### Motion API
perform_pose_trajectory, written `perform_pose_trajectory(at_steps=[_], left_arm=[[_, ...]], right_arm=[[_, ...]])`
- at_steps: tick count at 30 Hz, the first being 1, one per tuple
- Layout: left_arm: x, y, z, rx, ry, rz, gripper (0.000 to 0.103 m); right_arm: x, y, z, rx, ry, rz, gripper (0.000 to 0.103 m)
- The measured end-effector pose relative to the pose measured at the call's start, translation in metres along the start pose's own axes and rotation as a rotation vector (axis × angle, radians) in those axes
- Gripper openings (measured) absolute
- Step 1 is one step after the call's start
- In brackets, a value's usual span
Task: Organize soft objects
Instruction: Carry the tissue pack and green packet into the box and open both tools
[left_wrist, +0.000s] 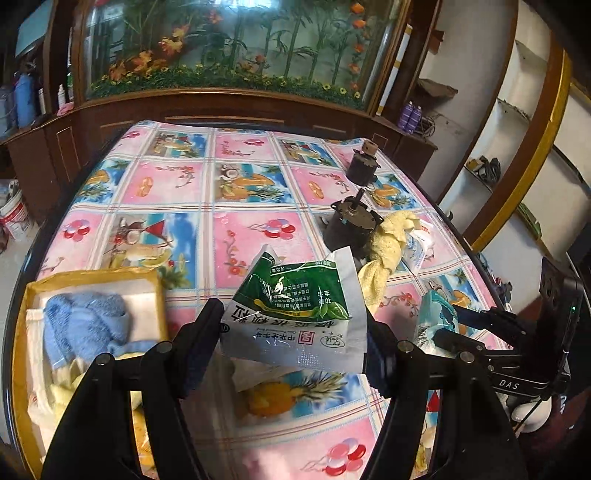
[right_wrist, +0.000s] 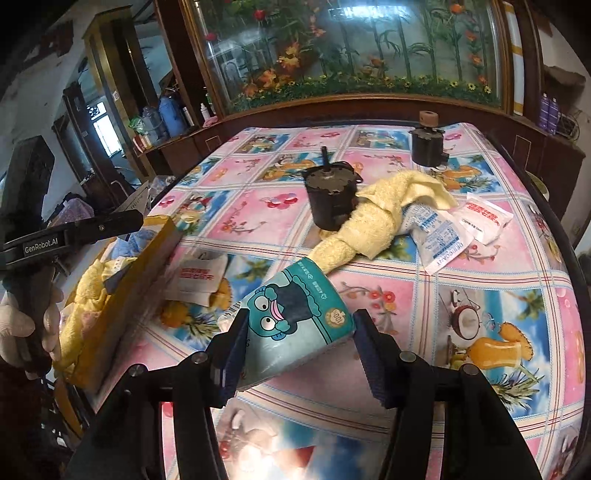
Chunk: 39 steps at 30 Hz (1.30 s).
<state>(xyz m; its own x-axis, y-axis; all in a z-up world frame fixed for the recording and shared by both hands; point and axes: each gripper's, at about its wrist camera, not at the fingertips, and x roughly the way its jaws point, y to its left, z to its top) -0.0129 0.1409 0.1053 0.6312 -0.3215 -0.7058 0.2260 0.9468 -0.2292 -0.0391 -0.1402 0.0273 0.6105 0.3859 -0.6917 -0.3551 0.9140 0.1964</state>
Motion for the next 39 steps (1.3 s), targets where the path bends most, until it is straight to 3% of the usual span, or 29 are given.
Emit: perform_pose_trajectory(at_steps=[10, 19, 24, 32, 39], left_arm=[[-0.053, 0.1, -0.034, -0.193, -0.041, 0.143, 0.068], [-0.048, 0.158, -0.052, -0.304, -0.008, 0.217, 0.069], [-0.046, 0.17, -0.059, -0.329, 0.011, 0.221, 0.069], [-0.091, 0.162, -0.076, -0.327, -0.097, 0.198, 0.073], [-0.115, 0.143, -0.09, -0.33, -0.145, 0.168, 0.076]], right_arm=[[0.007, 0.085, 0.016, -0.111, 0.015, 0.142, 0.057], [0.043, 0.169, 0.039, -0.214, 0.046, 0.25, 0.057], [0.081, 0.208, 0.063, -0.29, 0.067, 0.239, 0.057], [0.161, 0.245, 0.079, -0.402, 0.187, 0.091, 0.06], [0.157, 0.234, 0.081, -0.329, 0.185, 0.144, 0.069]])
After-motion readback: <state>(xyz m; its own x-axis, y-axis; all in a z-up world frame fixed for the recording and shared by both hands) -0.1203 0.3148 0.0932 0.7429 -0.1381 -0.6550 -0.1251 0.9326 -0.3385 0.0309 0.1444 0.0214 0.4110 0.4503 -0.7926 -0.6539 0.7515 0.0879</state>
